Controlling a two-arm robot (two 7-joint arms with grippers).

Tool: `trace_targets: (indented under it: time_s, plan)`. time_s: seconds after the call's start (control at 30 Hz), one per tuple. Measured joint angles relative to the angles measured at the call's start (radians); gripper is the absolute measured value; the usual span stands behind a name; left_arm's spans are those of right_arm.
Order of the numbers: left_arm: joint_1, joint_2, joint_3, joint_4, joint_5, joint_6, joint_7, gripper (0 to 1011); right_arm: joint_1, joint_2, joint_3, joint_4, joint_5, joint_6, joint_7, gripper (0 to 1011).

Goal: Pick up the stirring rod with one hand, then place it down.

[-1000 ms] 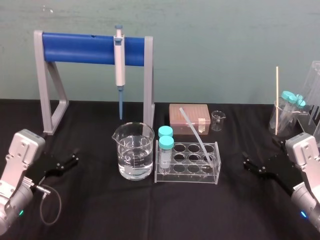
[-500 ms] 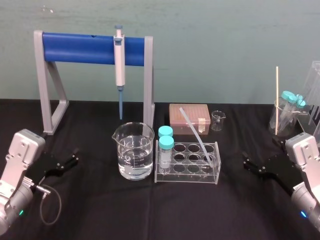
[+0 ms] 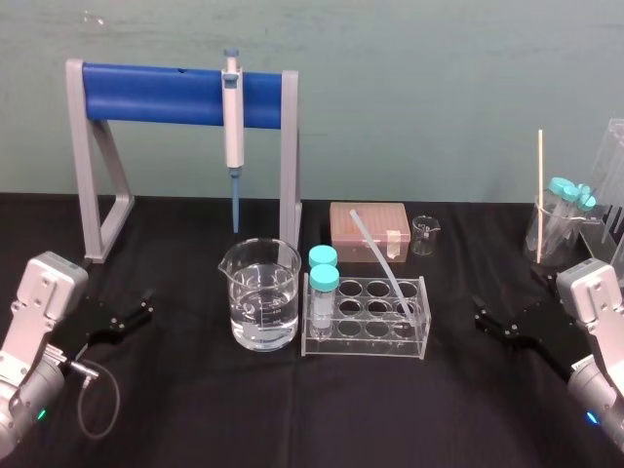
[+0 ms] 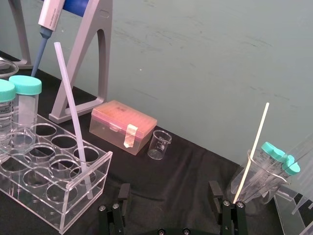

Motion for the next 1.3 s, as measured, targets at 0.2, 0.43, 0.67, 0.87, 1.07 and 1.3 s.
trace_targets:
  time_s: [0.2, 0.43, 0.67, 0.87, 1.07, 1.3]
  plan:
    - [0.0, 0.0, 0.0, 0.0, 0.0, 0.0, 0.0, 1000, 0.0, 0.0, 0.0, 0.0, 0.0, 0.0, 0.0, 1003]
    - [0.0, 0.0, 0.0, 0.0, 0.0, 0.0, 0.0, 1000, 0.0, 0.0, 0.0, 0.0, 0.0, 0.0, 0.0, 1003]
    - [0.0, 0.0, 0.0, 0.0, 0.0, 0.0, 0.0, 1000, 0.0, 0.0, 0.0, 0.0, 0.0, 0.0, 0.0, 1003]
    - [0.0, 0.0, 0.0, 0.0, 0.0, 0.0, 0.0, 1000, 0.0, 0.0, 0.0, 0.0, 0.0, 0.0, 0.0, 1003]
    - [0.0, 0.0, 0.0, 0.0, 0.0, 0.0, 0.0, 1000, 0.013, 0.003, 0.011, 0.013, -0.008, -0.02, 0.041, 1003]
    - [0.0, 0.0, 0.0, 0.0, 0.0, 0.0, 0.0, 1001, 0.061, 0.008, 0.014, 0.047, -0.003, -0.065, 0.152, 1003]
